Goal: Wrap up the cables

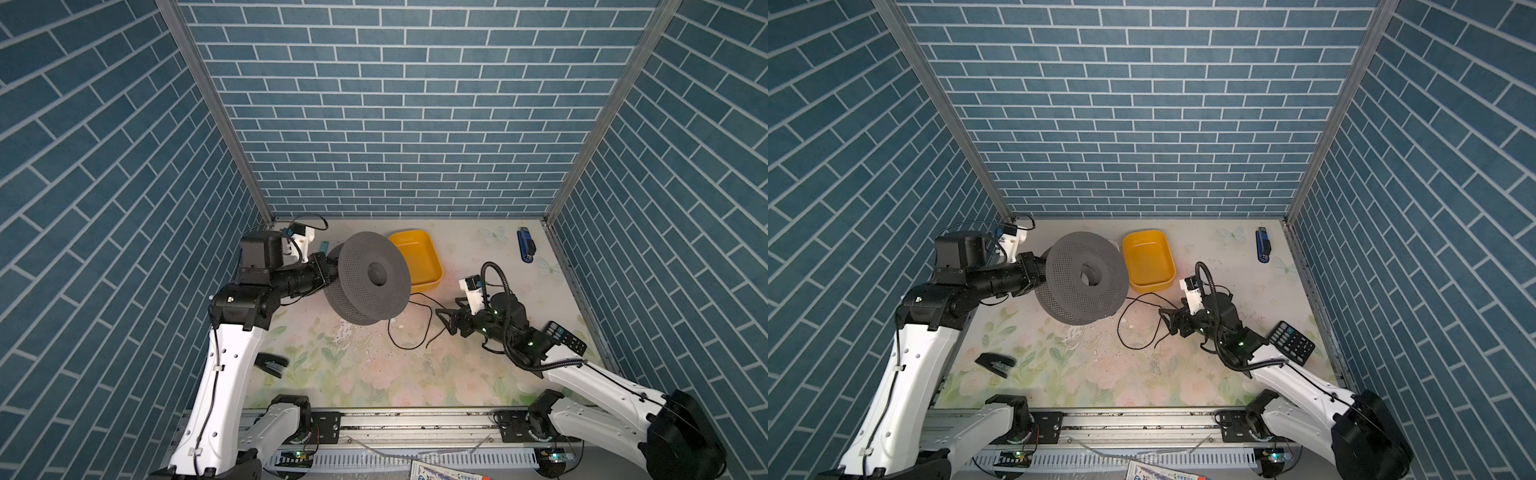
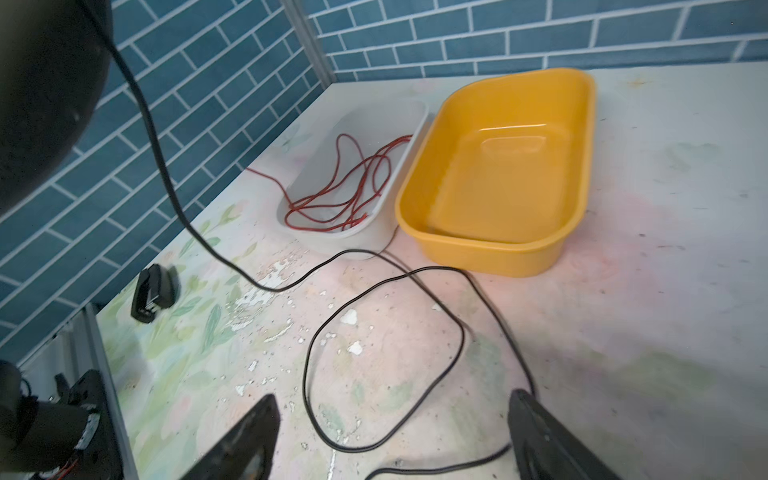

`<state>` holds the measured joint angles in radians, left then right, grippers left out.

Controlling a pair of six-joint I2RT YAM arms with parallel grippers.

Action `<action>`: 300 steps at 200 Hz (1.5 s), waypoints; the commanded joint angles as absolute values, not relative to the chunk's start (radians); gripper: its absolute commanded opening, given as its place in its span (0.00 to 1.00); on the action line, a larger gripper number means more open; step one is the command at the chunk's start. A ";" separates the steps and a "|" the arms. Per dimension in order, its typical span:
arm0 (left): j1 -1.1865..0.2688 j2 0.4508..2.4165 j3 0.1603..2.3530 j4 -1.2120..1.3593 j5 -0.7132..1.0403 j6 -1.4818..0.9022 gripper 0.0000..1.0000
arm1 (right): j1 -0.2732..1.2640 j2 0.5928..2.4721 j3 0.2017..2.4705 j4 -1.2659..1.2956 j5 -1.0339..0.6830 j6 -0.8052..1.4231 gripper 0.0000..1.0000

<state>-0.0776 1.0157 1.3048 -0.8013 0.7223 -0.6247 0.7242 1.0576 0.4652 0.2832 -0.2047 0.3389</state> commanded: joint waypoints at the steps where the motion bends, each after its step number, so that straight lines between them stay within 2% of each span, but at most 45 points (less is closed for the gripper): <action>1: -0.083 0.987 1.347 -0.743 0.751 -0.649 0.00 | 0.786 1.141 0.442 0.531 -0.242 0.295 0.84; 42: -0.083 0.980 1.334 -0.731 0.755 -0.657 0.00 | 0.869 1.346 0.476 0.758 -0.228 0.305 0.80; 87: -0.083 0.983 1.316 -0.716 0.762 -0.664 0.00 | 0.889 1.570 0.588 0.912 -0.311 0.355 0.74; 162: -0.083 0.977 1.316 -0.714 0.761 -0.671 0.00 | 0.915 1.786 0.721 1.100 -0.341 0.454 0.64; 175: -0.083 0.975 1.318 -0.719 0.757 -0.667 0.00 | 0.918 1.803 0.732 1.104 -0.329 0.465 0.54; 182: -0.083 0.977 1.318 -0.721 0.754 -0.666 0.00 | 0.919 1.809 0.730 1.110 -0.321 0.471 0.46; 198: -0.083 0.978 1.316 -0.722 0.749 -0.663 0.00 | 0.921 1.807 0.718 1.105 -0.300 0.478 0.10; 206: -0.083 0.980 1.316 -0.726 0.740 -0.656 0.00 | 0.922 1.798 0.711 1.083 -0.285 0.477 0.00; 238: -0.082 1.002 1.339 -0.782 0.665 -0.603 0.00 | 0.951 1.715 0.684 0.864 -0.199 0.413 0.00; 300: -0.091 0.980 1.279 -0.751 0.419 -0.614 0.00 | 1.139 1.525 0.656 0.451 0.181 0.274 0.00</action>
<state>-0.0795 1.0111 1.2991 -0.8154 0.5289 -0.6117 1.0798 1.5719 0.6704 0.6403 -0.0067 0.3546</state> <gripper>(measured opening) 0.084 0.058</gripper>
